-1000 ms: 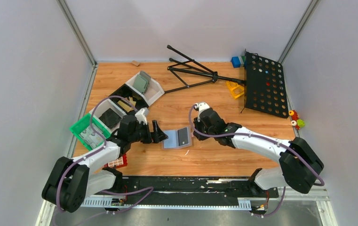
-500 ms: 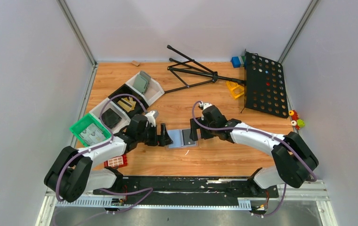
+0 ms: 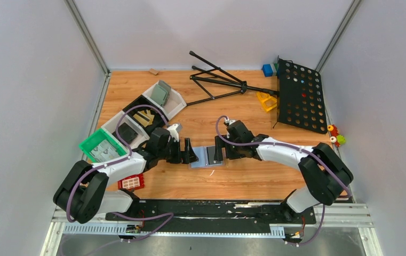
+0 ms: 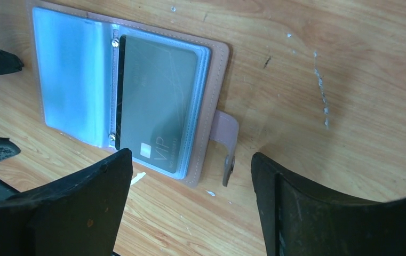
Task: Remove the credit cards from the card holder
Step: Pick up the card holder from the center of the board.
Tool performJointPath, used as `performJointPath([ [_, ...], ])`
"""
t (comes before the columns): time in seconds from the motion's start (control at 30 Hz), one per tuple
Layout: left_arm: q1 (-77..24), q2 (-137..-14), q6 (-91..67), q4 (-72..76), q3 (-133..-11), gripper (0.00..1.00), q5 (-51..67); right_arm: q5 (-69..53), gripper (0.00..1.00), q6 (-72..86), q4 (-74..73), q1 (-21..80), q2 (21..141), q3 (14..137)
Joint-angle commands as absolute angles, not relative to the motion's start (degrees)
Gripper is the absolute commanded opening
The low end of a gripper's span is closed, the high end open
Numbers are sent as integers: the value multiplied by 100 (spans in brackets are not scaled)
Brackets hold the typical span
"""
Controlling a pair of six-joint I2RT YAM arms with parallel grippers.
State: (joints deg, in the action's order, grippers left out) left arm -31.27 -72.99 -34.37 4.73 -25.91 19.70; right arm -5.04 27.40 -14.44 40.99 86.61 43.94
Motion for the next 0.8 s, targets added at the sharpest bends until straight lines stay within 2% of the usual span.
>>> performJointPath([
  [0.0,-3173,-7358,-3455,557,-2663,100,1975,-754,74,2857,-1217,4097,8886,4600],
  [0.17,-3173,-7275,-3459,486,-2713,100,1932,-833,42,2685,-1296,4096,8947,4737],
  [0.27,-3173,-7157,-3438,404,-2748,100,1878,-795,26,2630,-1277,4088,8836,4708],
  [0.43,-3173,-7099,-3401,326,-2768,100,1837,-913,19,2516,-1264,4048,8758,4693],
  [0.6,-3173,-7144,-3406,303,-2778,100,1872,-974,1,2470,-1269,4040,8695,4697],
  [0.77,-3171,-7030,-3370,229,-2783,100,1816,-990,0,2460,-1274,4033,8553,4680],
])
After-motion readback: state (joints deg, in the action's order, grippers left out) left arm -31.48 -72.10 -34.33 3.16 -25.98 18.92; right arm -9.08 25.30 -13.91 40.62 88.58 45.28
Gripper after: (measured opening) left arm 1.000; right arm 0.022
